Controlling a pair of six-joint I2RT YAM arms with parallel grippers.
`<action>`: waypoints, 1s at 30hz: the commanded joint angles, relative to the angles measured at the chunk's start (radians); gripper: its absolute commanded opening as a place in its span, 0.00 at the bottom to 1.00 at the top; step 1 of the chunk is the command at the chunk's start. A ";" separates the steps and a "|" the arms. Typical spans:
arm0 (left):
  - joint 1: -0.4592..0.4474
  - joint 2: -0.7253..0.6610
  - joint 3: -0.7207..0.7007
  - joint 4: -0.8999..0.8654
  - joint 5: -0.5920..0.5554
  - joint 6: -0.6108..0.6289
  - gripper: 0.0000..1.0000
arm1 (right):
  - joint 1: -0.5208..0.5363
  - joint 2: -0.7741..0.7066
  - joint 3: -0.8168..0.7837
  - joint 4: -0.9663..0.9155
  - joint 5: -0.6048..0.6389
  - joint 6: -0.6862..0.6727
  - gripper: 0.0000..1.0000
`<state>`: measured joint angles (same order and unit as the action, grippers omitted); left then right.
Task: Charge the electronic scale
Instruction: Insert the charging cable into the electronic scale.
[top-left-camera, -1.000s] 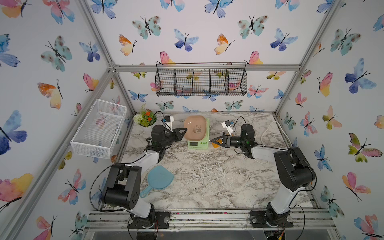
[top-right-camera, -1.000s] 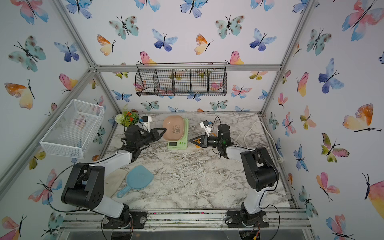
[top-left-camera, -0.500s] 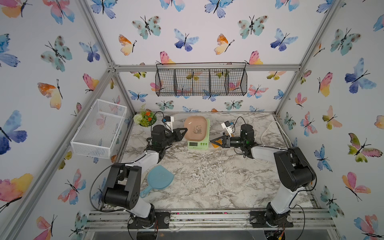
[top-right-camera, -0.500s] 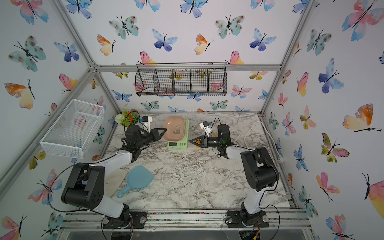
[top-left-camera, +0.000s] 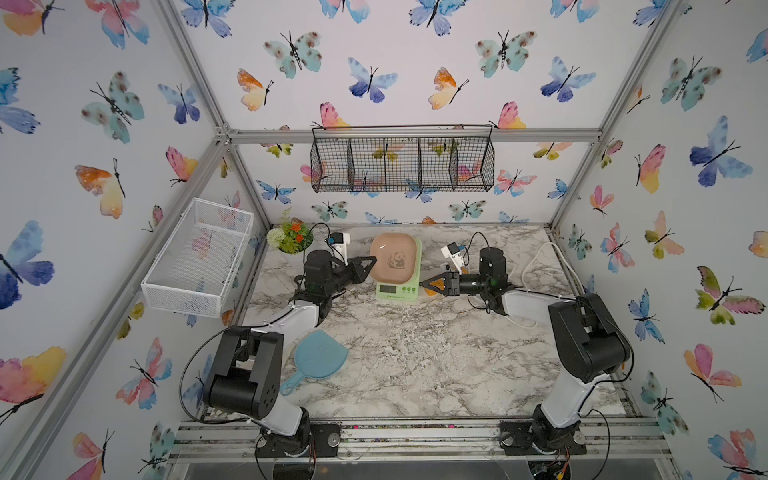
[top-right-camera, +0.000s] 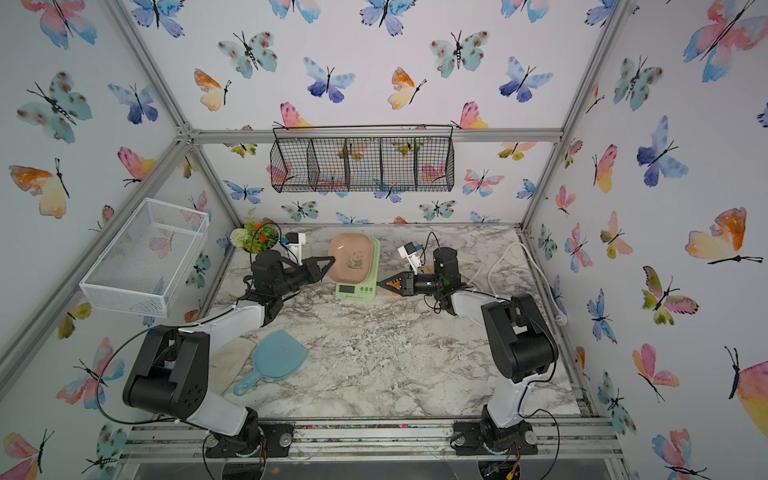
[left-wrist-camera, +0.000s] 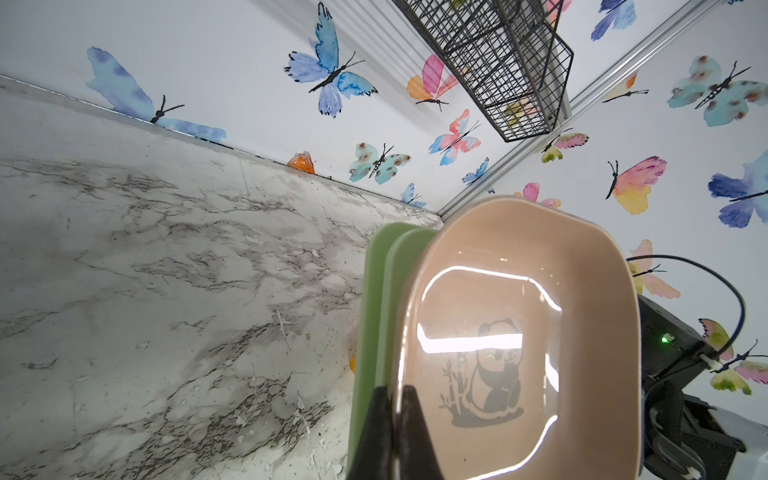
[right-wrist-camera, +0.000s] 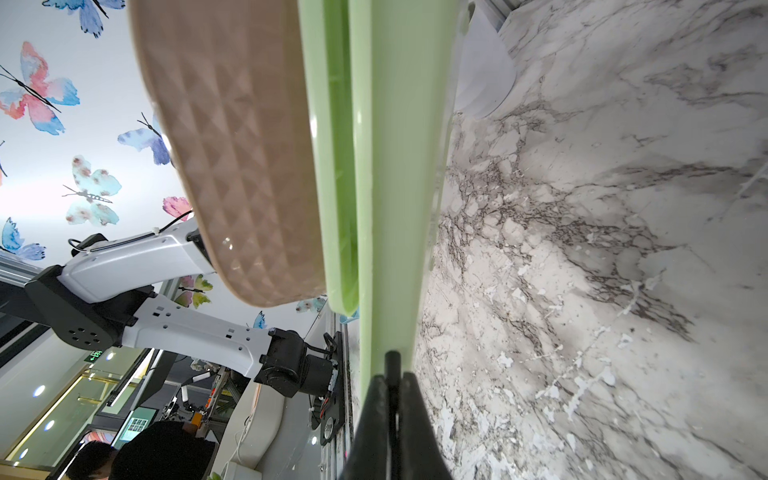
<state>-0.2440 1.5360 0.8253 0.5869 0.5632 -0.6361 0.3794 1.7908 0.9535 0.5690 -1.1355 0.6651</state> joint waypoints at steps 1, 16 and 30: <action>-0.012 -0.049 0.011 0.120 0.046 -0.028 0.00 | 0.006 -0.007 0.019 -0.043 0.028 -0.018 0.02; -0.038 -0.053 0.010 0.042 -0.022 0.040 0.00 | 0.006 -0.016 0.059 -0.194 0.099 -0.108 0.14; -0.069 -0.051 0.028 -0.052 -0.137 0.076 0.00 | 0.006 -0.113 0.096 -0.431 0.251 -0.300 0.57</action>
<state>-0.3042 1.5326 0.8253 0.5087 0.4641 -0.5629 0.3801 1.7271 1.0122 0.2268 -0.9508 0.4454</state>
